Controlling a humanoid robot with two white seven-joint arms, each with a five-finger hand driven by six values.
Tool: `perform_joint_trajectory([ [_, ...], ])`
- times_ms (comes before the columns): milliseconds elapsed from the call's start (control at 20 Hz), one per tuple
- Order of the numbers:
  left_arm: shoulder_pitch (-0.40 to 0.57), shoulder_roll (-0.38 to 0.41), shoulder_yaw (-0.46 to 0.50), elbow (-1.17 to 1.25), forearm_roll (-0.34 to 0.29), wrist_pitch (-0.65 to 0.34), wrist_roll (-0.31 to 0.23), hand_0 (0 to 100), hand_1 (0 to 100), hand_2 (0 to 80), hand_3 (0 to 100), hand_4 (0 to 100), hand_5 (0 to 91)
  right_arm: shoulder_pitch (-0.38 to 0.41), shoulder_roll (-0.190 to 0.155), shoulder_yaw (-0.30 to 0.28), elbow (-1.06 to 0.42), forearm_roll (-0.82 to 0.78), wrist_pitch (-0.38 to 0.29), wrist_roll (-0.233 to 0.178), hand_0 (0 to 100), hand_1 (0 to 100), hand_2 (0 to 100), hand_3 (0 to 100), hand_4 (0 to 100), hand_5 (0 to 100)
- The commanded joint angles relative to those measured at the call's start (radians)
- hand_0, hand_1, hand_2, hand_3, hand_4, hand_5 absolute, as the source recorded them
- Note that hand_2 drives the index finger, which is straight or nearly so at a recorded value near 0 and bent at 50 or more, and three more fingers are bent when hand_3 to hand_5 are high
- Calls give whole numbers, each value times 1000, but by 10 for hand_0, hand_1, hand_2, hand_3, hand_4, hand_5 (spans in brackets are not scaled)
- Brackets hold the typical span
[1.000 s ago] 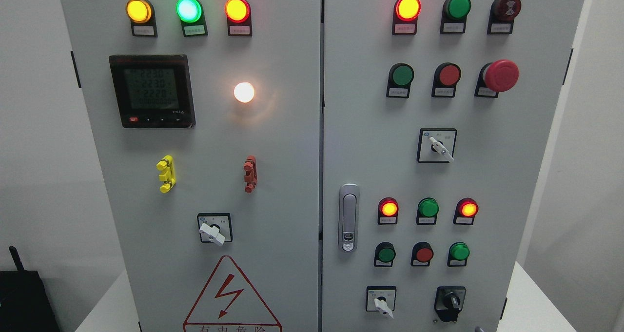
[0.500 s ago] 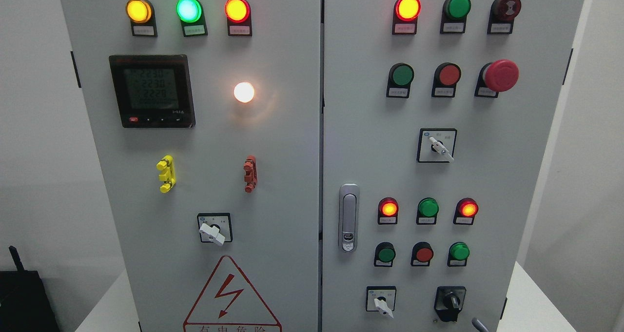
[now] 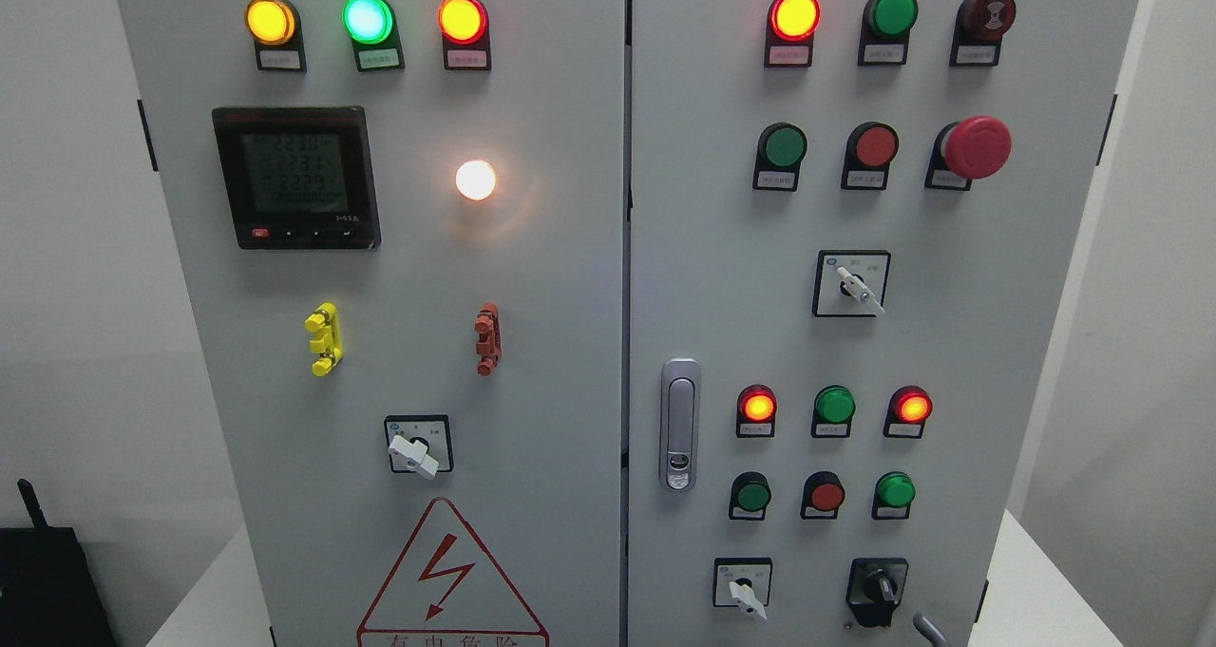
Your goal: Trip black knob to open circuit
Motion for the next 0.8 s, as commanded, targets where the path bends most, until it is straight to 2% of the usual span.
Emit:
perform_joint_trajectory([
  [0,0,0,0,0,-23,-1,-1,120,389,0,0,0,0,-9,-3,12,24,0,-2,0,0,0,0,1000,1000,1000],
  [350,0,0,0,0,-23,1,-1,120,389,0,0,0,0,-6,5,35,13,2,-3,-2,0,0,0,1000,1000,1000],
  [750,0,0,0,0,-23,1,-1,120,389,0,0,0,0,-6,5,37,6,2,-3,-2,0,0,0,1000,1000,1000],
])
